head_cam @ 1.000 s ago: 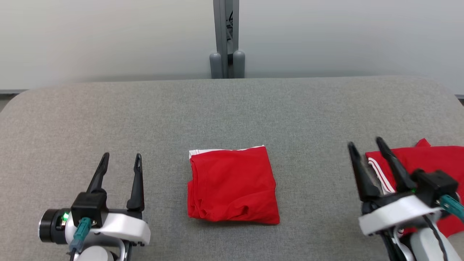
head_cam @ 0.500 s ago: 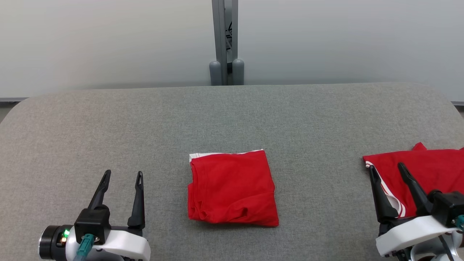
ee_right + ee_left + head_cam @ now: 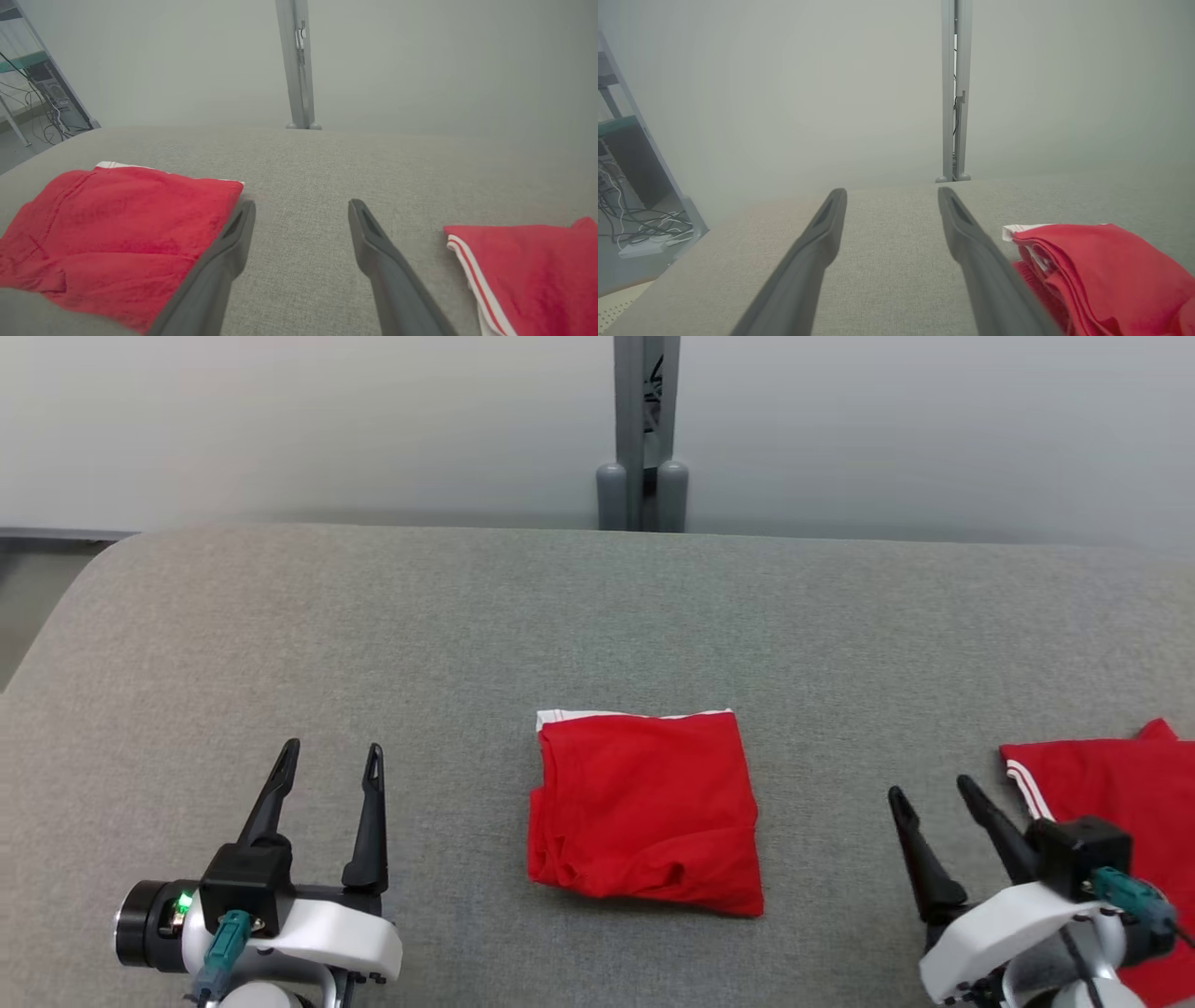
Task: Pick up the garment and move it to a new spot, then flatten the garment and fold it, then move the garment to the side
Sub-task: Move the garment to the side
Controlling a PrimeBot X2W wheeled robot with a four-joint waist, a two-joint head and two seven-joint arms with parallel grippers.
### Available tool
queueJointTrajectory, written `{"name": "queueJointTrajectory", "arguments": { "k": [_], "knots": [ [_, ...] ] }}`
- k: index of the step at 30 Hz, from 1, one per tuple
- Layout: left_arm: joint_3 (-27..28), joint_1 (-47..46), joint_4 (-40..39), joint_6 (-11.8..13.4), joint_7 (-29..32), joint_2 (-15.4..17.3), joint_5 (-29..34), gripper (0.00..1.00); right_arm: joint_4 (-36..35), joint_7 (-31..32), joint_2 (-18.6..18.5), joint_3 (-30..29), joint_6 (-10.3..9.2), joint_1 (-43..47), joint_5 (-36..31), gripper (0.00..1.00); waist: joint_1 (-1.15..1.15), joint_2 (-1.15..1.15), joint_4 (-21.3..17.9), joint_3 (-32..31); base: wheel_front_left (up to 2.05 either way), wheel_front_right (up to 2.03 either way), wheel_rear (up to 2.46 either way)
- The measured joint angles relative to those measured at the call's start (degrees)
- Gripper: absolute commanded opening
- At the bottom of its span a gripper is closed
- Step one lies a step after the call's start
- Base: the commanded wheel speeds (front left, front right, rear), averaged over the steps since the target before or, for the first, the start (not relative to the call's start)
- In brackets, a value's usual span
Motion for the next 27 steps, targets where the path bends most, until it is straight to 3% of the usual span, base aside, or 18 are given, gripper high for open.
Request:
{"name": "queueJointTrajectory", "arguments": {
  "k": [12, 23, 24, 25, 26, 27],
  "knots": [
    [-0.4, -4.0, 3.5, -2.8, -1.4, -2.7, 0.2, 1.00, 16.5, -0.9, 0.6, 11.7, 0.00, -6.2, 4.4, 1.00, 0.00, 0.00, 6.8, 2.9, 0.00, 0.00, 0.00],
    [0.8, -4.9, 3.6, -4.0, -1.5, -4.0, 2.0, 1.00, 26.5, -0.1, 2.1, 20.8, -0.01, -11.8, 12.1, 1.00, 0.00, 0.00, 7.5, 4.7, 0.00, 0.00, 0.00],
    [0.9, -4.9, 3.7, -4.0, -1.5, -4.1, 2.2, 1.00, 27.0, 0.1, 2.2, 21.6, -0.02, -12.1, 12.7, 0.96, 0.00, 0.00, 7.4, 4.7, 0.00, 0.00, 0.00],
    [1.1, -4.9, 3.7, -4.1, -1.5, -4.3, 2.4, 1.00, 27.3, 0.0, 2.2, 22.2, -0.07, -12.4, 13.3, 0.33, 0.00, 0.00, 7.3, 4.8, 0.00, 0.00, 0.00],
    [1.1, -4.9, 3.7, -4.1, -1.5, -4.3, 2.4, 1.00, 27.3, 0.0, 2.2, 22.2, -0.07, -12.4, 13.3, 0.00, 0.00, 0.00, 7.3, 4.8, 0.00, 0.00, 0.00],
    [1.4, -5.1, 3.8, -4.3, -1.5, -4.6, 2.8, 1.00, 27.9, -0.6, 2.5, 23.1, -0.05, -12.8, 14.5, 0.00, 0.00, 0.00, 6.7, 5.0, 0.00, 0.00, 0.00]
  ]
}}
